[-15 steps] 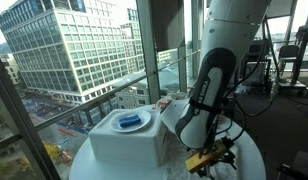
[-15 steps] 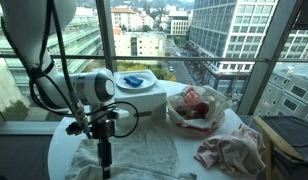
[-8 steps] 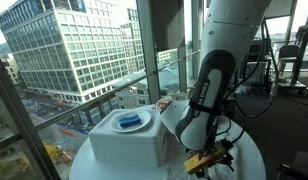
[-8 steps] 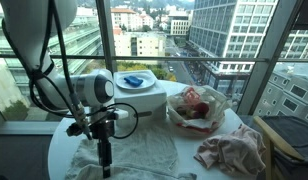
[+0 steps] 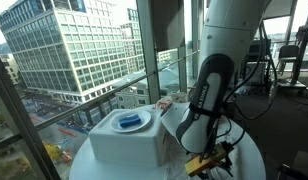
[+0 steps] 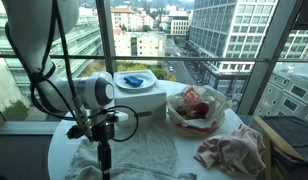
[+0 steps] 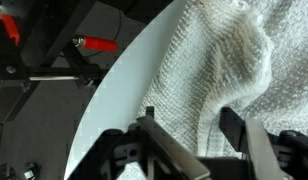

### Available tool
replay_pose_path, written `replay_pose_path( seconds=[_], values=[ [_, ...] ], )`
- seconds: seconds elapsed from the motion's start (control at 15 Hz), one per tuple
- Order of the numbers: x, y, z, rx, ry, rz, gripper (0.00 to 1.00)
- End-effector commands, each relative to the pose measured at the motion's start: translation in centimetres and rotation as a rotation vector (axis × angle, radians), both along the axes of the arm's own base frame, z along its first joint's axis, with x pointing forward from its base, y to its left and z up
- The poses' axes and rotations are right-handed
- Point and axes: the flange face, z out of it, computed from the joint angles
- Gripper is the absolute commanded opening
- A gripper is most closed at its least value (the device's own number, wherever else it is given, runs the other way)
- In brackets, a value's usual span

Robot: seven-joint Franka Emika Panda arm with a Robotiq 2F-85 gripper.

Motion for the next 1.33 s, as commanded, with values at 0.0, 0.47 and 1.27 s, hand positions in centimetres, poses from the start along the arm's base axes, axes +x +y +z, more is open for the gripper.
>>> replay_pose_path(
  seconds=[0.0,0.47,1.27],
  values=[
    [0.2,0.2,0.1,0.006,-0.01,0.019,0.38],
    [0.4,0.2,0.2,0.016,-0.023,0.018,0.0],
    [-1.5,-1.6,2.6,-0.064,0.155,-0.126,0.01]
  ],
)
